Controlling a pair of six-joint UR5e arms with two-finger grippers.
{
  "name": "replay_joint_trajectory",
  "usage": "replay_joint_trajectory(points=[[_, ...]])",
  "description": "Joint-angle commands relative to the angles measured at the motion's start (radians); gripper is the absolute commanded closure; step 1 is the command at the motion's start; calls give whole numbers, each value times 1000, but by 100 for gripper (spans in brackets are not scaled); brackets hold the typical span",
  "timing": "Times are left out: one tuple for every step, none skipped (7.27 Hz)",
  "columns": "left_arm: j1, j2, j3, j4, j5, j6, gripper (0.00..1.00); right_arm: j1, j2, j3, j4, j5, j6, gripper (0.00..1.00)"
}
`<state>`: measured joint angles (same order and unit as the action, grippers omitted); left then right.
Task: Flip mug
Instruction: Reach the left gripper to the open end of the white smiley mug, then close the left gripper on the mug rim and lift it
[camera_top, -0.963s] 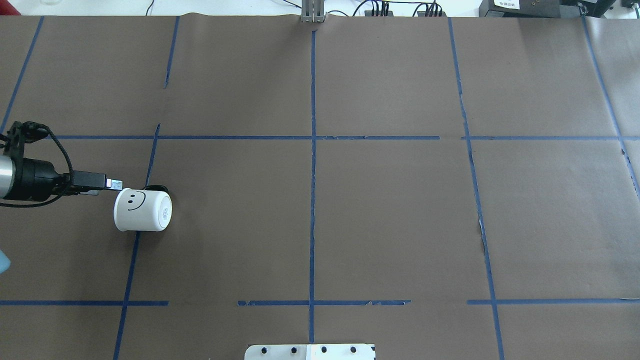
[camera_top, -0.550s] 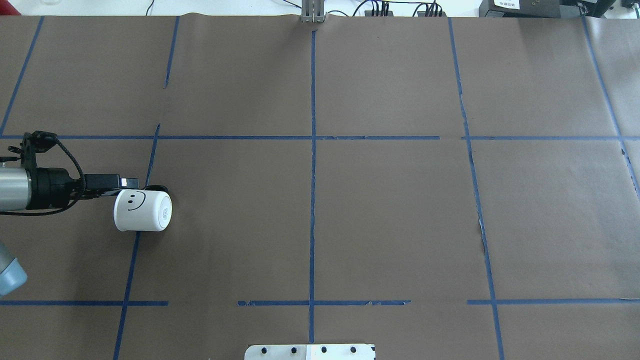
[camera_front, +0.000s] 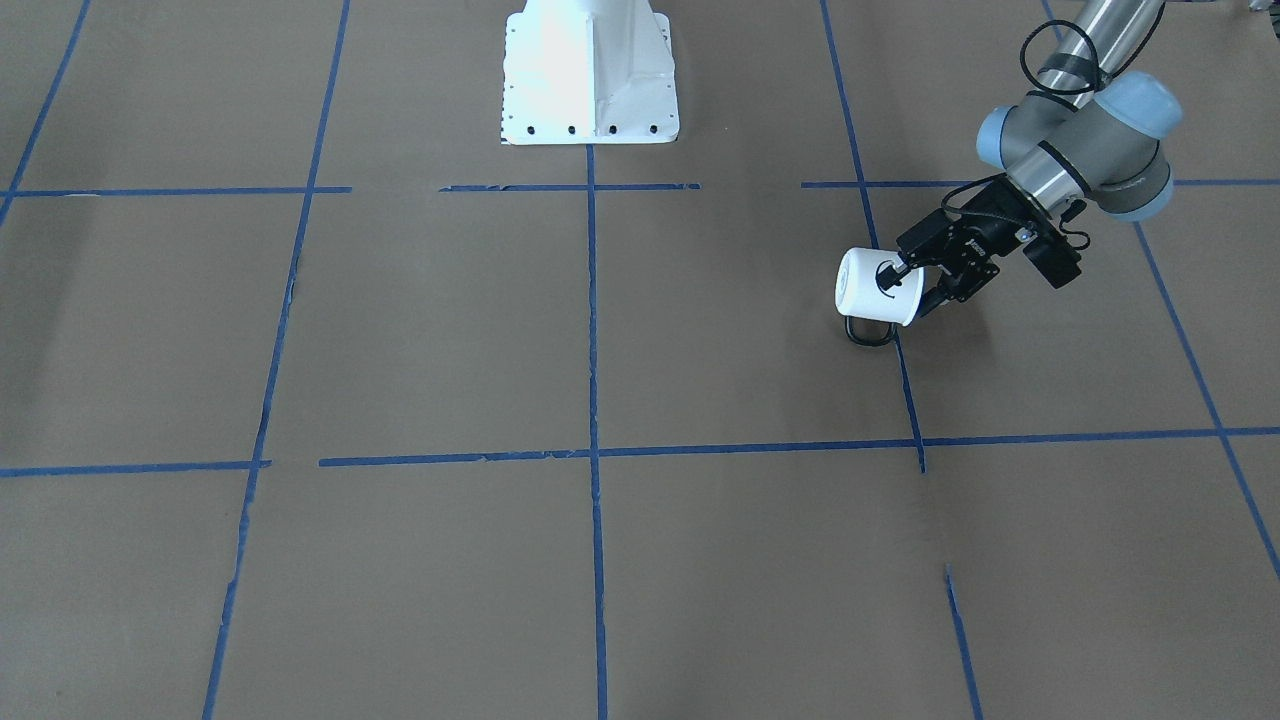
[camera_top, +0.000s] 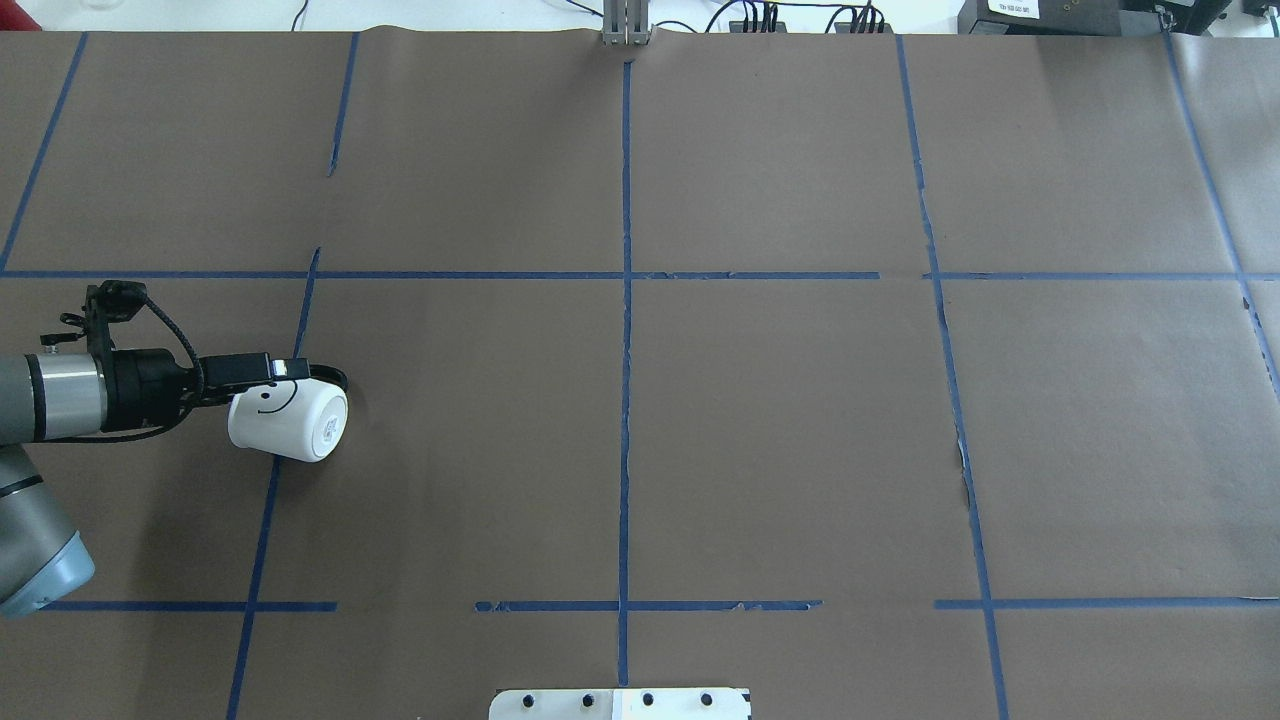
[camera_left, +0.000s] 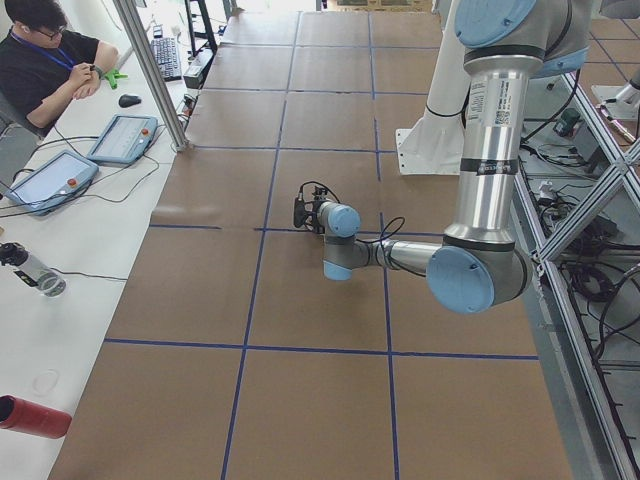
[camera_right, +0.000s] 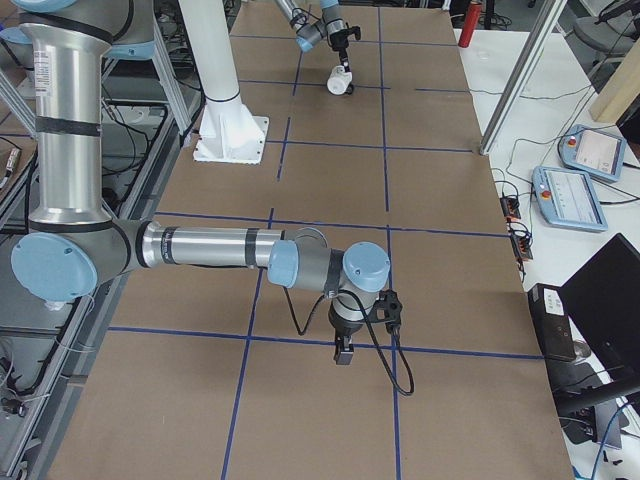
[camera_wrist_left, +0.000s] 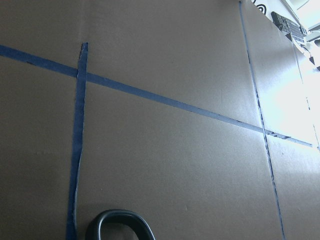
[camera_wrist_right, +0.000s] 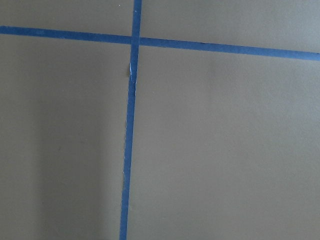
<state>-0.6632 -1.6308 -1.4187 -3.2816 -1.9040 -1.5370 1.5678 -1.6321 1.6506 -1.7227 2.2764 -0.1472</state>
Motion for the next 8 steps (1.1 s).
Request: replay_joint_trajectory(points=[[11, -10, 1, -13, -16, -17, 13, 0, 0, 0, 0, 0, 0, 0], [11, -11, -8, -15, -112, -15, 48, 0, 0, 0, 0, 0, 0, 0], [10, -12, -17, -15, -185, -23, 81, 0, 0, 0, 0, 0, 0, 0], [8, -18, -28, -15, -213, -69, 100, 0, 0, 0, 0, 0, 0, 0], [5, -35, -31, -15, -248, -104, 100, 0, 0, 0, 0, 0, 0, 0], [1, -64, -31, -13, -248, -130, 100, 0, 0, 0, 0, 0, 0, 0], [-2, -81, -34, -13, -248, -149, 100, 0, 0, 0, 0, 0, 0, 0], [-4, -83, -55, -12, -250, -164, 100, 0, 0, 0, 0, 0, 0, 0]])
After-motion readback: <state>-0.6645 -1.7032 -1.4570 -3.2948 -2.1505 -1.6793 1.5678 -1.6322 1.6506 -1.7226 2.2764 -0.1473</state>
